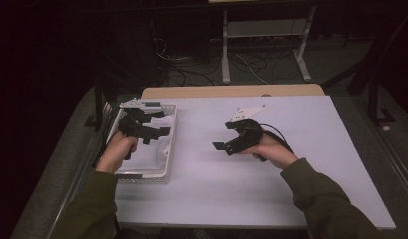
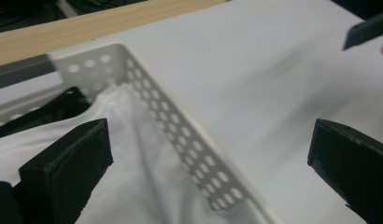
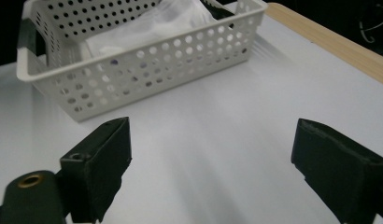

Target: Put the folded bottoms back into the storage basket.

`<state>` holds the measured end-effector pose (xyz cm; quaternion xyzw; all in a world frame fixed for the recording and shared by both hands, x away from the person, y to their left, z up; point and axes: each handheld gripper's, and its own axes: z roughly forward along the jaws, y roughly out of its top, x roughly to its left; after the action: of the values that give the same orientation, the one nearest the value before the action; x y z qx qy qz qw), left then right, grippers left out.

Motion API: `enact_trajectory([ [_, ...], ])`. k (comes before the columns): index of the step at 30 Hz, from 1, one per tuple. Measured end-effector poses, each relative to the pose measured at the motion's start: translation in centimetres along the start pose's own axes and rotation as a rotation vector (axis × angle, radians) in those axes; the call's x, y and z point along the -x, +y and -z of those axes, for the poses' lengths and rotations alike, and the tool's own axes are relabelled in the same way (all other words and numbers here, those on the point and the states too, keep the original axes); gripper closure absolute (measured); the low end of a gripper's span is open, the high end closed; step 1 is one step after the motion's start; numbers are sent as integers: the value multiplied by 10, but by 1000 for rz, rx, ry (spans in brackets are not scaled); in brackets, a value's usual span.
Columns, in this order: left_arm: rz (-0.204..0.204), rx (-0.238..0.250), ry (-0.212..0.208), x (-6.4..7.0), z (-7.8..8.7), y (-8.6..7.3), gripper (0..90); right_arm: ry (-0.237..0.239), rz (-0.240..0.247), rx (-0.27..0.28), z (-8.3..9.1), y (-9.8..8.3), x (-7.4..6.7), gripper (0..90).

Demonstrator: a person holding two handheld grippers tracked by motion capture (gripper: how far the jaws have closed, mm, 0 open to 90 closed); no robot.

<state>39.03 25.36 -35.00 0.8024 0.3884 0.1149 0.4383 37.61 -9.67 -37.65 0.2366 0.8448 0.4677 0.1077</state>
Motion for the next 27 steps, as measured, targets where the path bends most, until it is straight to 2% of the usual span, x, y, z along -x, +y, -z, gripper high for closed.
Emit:
enact_trajectory([
  [4, -19, 24, -43, 12, 3, -3, 0, -19, 1, 2, 14, -11, 2, 109],
  [11, -45, 34, -60, 34, 5, -13, 0, -63, -2, -6, 38, -34, 8, 136],
  [15, -46, 44, -90, 44, 5, -19, 0, -81, -23, -7, 51, -48, 11, 139],
  [21, -86, 39, -140, 60, 4, -31, 0, -96, -44, -7, 70, -69, 13, 141],
  [23, -105, 36, -142, 65, 4, -35, 0, -97, -47, -6, 75, -75, 12, 141],
  [27, -115, 32, -143, 69, 2, -43, 0, -102, -52, -3, 86, -86, 11, 141],
])
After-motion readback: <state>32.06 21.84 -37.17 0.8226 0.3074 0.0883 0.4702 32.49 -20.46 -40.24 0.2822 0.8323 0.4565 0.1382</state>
